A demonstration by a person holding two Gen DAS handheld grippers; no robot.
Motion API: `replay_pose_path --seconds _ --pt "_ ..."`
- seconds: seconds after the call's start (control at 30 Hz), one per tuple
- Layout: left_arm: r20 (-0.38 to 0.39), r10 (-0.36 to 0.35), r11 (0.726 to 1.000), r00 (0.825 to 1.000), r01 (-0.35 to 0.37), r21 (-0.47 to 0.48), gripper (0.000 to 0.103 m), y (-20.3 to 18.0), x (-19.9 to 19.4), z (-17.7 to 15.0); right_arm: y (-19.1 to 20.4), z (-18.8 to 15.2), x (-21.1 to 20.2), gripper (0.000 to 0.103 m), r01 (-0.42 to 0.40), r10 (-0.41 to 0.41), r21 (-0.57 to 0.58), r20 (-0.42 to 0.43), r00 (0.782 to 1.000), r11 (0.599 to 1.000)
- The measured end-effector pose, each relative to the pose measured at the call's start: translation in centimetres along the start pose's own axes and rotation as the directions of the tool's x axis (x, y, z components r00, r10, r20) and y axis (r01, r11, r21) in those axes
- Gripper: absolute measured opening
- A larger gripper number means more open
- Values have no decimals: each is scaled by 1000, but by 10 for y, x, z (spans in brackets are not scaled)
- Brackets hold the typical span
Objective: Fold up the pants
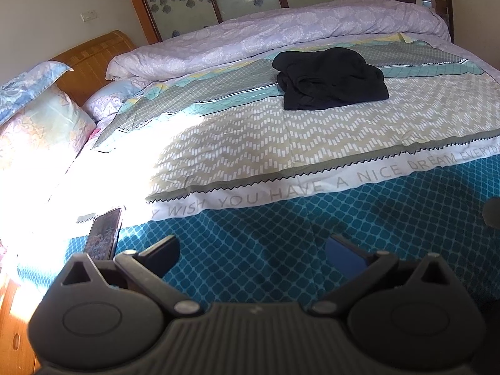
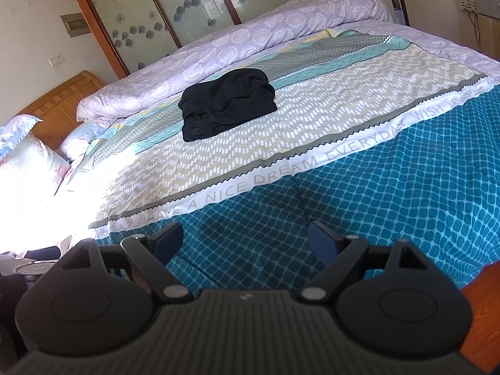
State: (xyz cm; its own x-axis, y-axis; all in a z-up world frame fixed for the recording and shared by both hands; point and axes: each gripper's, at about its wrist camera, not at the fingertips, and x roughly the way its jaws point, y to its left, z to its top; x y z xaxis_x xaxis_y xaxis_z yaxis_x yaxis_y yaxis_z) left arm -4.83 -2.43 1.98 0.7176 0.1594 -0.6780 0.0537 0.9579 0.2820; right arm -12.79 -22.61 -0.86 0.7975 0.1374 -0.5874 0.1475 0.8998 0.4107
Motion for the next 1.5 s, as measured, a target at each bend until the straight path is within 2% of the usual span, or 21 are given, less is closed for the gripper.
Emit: replay_pose_path --seconds 0.5,0.7,1.1,1.5 --pt "-21 -10 1000 1000 10 -3 103 -1 1 -1 -1 0 0 89 1 -1 6 -2 1000 1000" --pt "-62 -22 1000 998 22 -6 103 -1 5 -2 0 -1 0 89 2 -2 7 -1 1000 1000" --pt "-66 -8 1000 998 7 -8 103 -1 4 -1 -1 -2 0 89 5 -5 10 -6 1000 1000" --pt "-96 -23 1000 995 23 -3 103 -3 9 -3 -1 -3 1 89 5 -5 16 -10 1000 1000"
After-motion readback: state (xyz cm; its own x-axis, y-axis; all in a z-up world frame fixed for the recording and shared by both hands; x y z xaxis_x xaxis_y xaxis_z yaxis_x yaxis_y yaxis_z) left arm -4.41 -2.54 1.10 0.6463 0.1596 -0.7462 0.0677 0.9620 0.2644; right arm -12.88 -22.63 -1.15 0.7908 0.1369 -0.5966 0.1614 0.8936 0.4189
